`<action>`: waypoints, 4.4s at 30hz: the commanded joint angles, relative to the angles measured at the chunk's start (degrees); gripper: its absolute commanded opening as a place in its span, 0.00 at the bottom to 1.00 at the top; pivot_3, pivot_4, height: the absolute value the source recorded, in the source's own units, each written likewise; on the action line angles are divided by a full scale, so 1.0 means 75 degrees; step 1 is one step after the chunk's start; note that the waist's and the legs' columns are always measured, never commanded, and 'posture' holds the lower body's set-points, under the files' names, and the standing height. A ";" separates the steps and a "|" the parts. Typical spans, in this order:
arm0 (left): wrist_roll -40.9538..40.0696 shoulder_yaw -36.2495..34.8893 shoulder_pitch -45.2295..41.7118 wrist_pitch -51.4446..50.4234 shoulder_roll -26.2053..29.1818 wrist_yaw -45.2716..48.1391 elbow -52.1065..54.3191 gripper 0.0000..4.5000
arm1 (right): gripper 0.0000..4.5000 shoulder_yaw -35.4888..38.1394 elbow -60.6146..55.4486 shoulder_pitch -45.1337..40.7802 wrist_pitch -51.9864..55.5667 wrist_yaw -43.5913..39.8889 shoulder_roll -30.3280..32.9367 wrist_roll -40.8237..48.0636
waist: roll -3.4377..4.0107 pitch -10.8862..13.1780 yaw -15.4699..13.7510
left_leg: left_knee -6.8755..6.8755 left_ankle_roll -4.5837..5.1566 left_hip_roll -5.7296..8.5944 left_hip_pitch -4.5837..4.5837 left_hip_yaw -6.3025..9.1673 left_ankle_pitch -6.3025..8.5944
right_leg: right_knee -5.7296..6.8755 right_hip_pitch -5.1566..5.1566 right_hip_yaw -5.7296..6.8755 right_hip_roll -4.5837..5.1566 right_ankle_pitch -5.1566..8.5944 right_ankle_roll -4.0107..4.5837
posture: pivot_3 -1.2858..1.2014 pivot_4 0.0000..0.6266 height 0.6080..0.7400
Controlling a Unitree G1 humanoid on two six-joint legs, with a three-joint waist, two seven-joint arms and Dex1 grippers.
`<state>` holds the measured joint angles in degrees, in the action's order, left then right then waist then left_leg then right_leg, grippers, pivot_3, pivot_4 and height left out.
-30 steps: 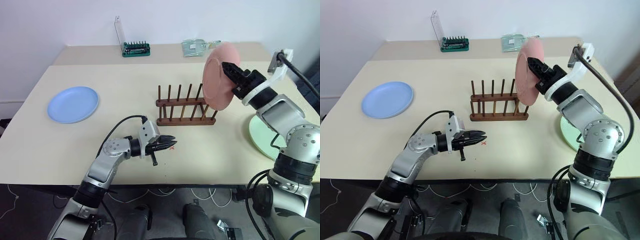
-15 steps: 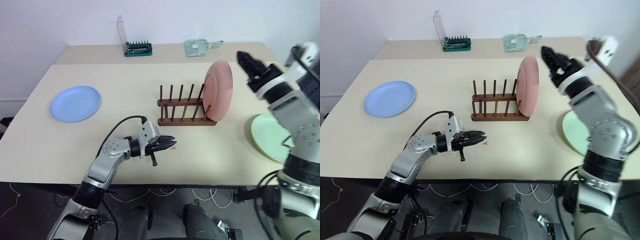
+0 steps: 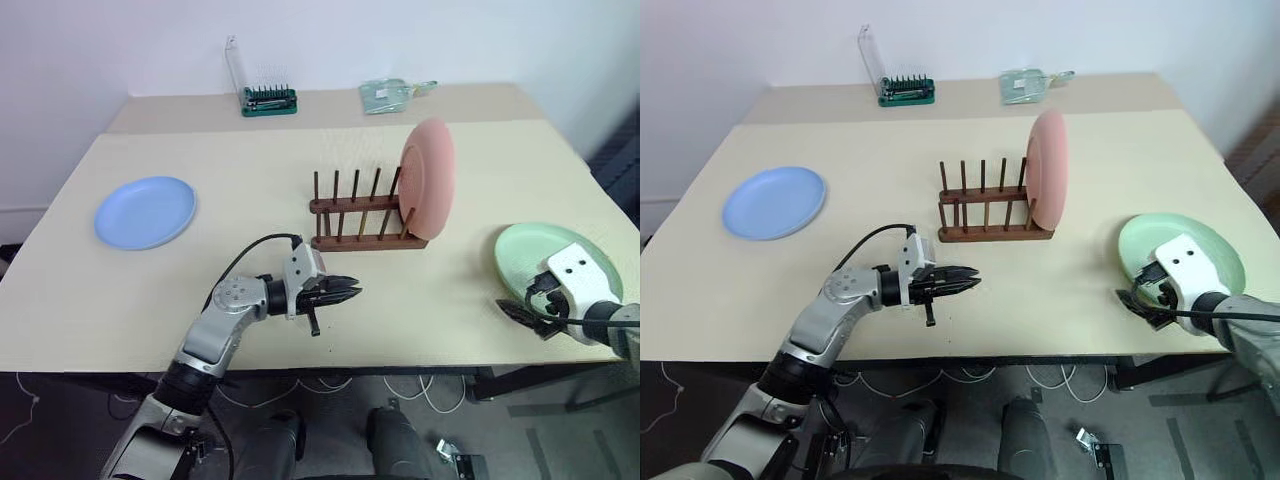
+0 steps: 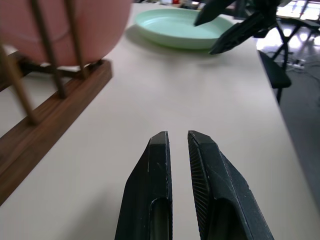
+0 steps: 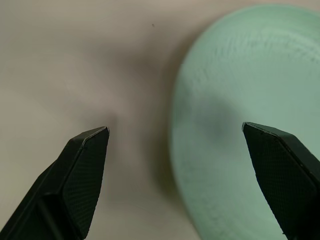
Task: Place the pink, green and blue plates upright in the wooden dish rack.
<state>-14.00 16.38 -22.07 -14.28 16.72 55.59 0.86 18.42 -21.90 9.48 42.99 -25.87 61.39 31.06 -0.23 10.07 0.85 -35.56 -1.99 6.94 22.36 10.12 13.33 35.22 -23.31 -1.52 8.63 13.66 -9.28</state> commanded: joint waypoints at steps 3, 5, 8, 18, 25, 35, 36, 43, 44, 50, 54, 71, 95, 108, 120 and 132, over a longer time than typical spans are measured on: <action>-0.0082 -0.0048 -0.0094 0.0132 -0.0003 0.0073 0.0033 0.13 | 0.99 -0.0307 -0.0071 -0.0160 0.0097 0.0293 -0.0216 -0.0930 | -0.0027 0.0004 -0.0072 | -0.0005 0.0007 -0.0008 0.0007 0.0000 0.0005 | -0.0007 0.0002 0.0004 0.0000 -0.0001 0.0002 | 0.52 0.24 1.00; -0.0083 -0.0061 -0.0086 0.0137 0.0002 0.0072 0.0035 0.13 | 0.94 -0.0391 0.0115 -0.0270 0.0110 0.0275 -0.0377 -0.1092 | -0.0026 0.0004 -0.0153 | -0.0009 0.0015 -0.0005 0.0012 0.0001 0.0009 | -0.0014 0.0001 0.0004 0.0006 -0.0019 0.0028 | 0.52 0.24 1.00; -0.0081 -0.0084 -0.0061 0.0133 0.0013 0.0044 0.0054 0.13 | 0.71 -0.0431 0.0300 -0.0343 0.0107 0.0163 -0.0535 -0.1296 | -0.0025 0.0004 -0.0216 | -0.0013 0.0018 0.0006 0.0015 0.0001 0.0011 | -0.0016 -0.0001 0.0002 0.0007 -0.0020 0.0026 | 0.52 0.24 1.00; -0.0097 -0.0088 -0.0001 0.0114 0.0005 -0.0077 0.0085 0.13 | 0.02 -0.0319 0.1058 -0.1424 -0.1583 0.0696 -0.0894 -0.2648 | -0.0022 0.0004 -0.0181 | -0.0016 0.0018 0.0006 0.0011 -0.0004 0.0012 | -0.0015 0.0001 0.0002 0.0004 -0.0021 0.0025 | 0.52 0.24 1.00; -0.0109 -0.0055 -0.0017 0.0130 -0.0016 -0.0062 0.0055 0.13 | 0.02 0.0749 0.0927 -0.4005 -0.2665 0.1010 -0.2094 -0.1426 | -0.0011 0.0009 -0.0190 | -0.0007 0.0017 0.0005 0.0013 -0.0001 0.0011 | -0.0013 -0.0005 0.0002 0.0002 -0.0023 0.0019 | 0.52 0.24 1.00; -0.0085 -0.0100 -0.0075 0.0214 -0.0095 -0.0119 -0.0072 0.13 | 0.02 0.0149 -0.1358 -0.6325 -0.0307 0.1416 -0.3429 0.6012 | -0.0032 0.0011 -0.0189 | -0.0004 0.0016 -0.0008 0.0016 0.0054 0.0011 | -0.0020 0.0009 0.0034 0.0004 -0.0033 0.0032 | 0.52 0.24 1.00; -0.0090 -0.0114 -0.0080 0.0220 -0.0091 -0.0125 -0.0082 0.13 | 0.02 -0.0017 -0.1321 -0.6358 -0.0198 0.1507 -0.3538 0.6379 | -0.0031 0.0011 -0.0190 | -0.0008 0.0016 -0.0005 0.0016 0.0051 0.0011 | -0.0020 0.0008 0.0026 0.0006 -0.0033 0.0032 | 0.52 0.24 1.00; -0.0258 -0.0384 -0.0035 0.0142 0.0021 -0.0151 -0.0059 0.13 | 0.02 -0.1260 -0.0244 -0.6839 0.0133 0.2216 -0.4296 0.5836 | -0.0025 0.0014 -0.0148 | -0.0004 0.0016 -0.0017 0.0015 0.0032 0.0011 | -0.0012 -0.0008 0.0022 -0.0005 -0.0034 0.0033 | 0.52 0.24 1.00; -0.0280 -0.0415 -0.0010 0.0101 0.0052 -0.0129 -0.0028 0.13 | 0.02 -0.1254 0.0027 -0.6869 0.0148 0.2330 -0.4442 0.5895 | -0.0024 0.0014 -0.0150 | -0.0003 0.0016 -0.0015 0.0016 0.0031 0.0011 | -0.0013 -0.0009 0.0022 -0.0005 -0.0034 0.0033 | 0.52 0.24 1.00; -0.0370 -0.0548 0.0291 -0.0066 0.0246 -0.0257 0.0358 0.13 | 0.02 -0.1028 0.1464 -0.7030 0.0307 0.2798 -0.4780 0.5614 | -0.0021 0.0016 -0.0142 | 0.0002 0.0015 0.0003 0.0016 0.0033 0.0011 | -0.0004 -0.0016 0.0020 -0.0003 -0.0036 0.0033 | 0.52 0.24 1.00; -0.0406 -0.0573 0.0366 -0.0137 0.0271 -0.0343 0.0468 0.13 | 0.02 -0.0844 0.1676 -0.7053 0.0473 0.2955 -0.4870 0.5783 | -0.0019 0.0017 -0.0147 | 0.0005 0.0015 0.0003 0.0017 0.0035 0.0011 | -0.0005 -0.0017 0.0020 -0.0003 -0.0036 0.0034 | 0.52 0.24 1.00; -0.0351 -0.0520 0.0348 -0.0232 0.0262 -0.0410 0.0574 0.13 | 0.77 -0.0535 0.1441 -0.6772 0.0443 0.3635 -0.5506 0.5816 | -0.0014 0.0019 -0.0005 | 0.0011 0.0014 0.0002 0.0014 0.0036 0.0010 | -0.0001 -0.0020 0.0021 -0.0005 -0.0036 0.0034 | 0.52 0.24 1.00; -0.0263 -0.3245 -0.0879 -0.0173 0.0063 -0.3819 0.0081 0.64 | 0.89 -0.3980 0.0400 -0.7379 -0.2594 -0.0464 -0.2955 -0.1522 | -0.0020 0.0028 0.0001 | 0.0013 0.0009 0.0001 0.0016 0.0024 0.0007 | -0.0008 -0.0024 0.0020 -0.0003 -0.0034 0.0027 | 0.52 0.24 1.00; 0.0100 -0.6614 -0.2054 -0.3969 0.0739 -0.9114 -0.0846 0.99 | 0.89 -0.4177 0.1102 -0.7414 -0.3443 -0.1325 -0.3955 -0.2575 | -0.0066 0.0042 -0.0069 | 0.0018 -0.0021 0.0014 0.0018 0.0059 -0.0010 | -0.0001 -0.0020 0.0031 -0.0005 -0.0041 0.0019 | 0.52 0.24 1.00; -0.1012 -0.8377 -0.3053 -0.4444 0.0122 -1.0456 -0.2757 0.81 | 0.89 -0.3895 0.0771 -0.7022 -0.3260 -0.1351 -0.4093 -0.2921 | -0.0109 0.0046 0.0000 | 0.0026 -0.0036 0.0015 0.0017 0.0073 -0.0017 | 0.0005 -0.0024 0.0040 -0.0007 -0.0046 0.0020 | 0.52 0.24 1.00; -0.0888 -0.6533 -0.3346 -0.2622 0.0306 -0.8826 -0.1829 0.01 | 0.89 -0.4043 0.0763 -0.6885 -0.3460 -0.1388 -0.4073 -0.3487 | -0.0123 0.0048 -0.0027 | 0.0026 -0.0048 0.0016 0.0018 0.0068 -0.0024 | 0.0002 -0.0021 0.0040 -0.0004 -0.0047 0.0022 | 0.52 0.24 1.00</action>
<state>-21.22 -37.31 -45.23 -38.72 17.96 -15.29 -18.68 -12.60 -14.96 -41.67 19.23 -36.34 30.50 6.57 -1.15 10.43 0.64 -35.37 -2.38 7.06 22.51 10.63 13.13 35.22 -23.48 -1.22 8.60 13.31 -9.11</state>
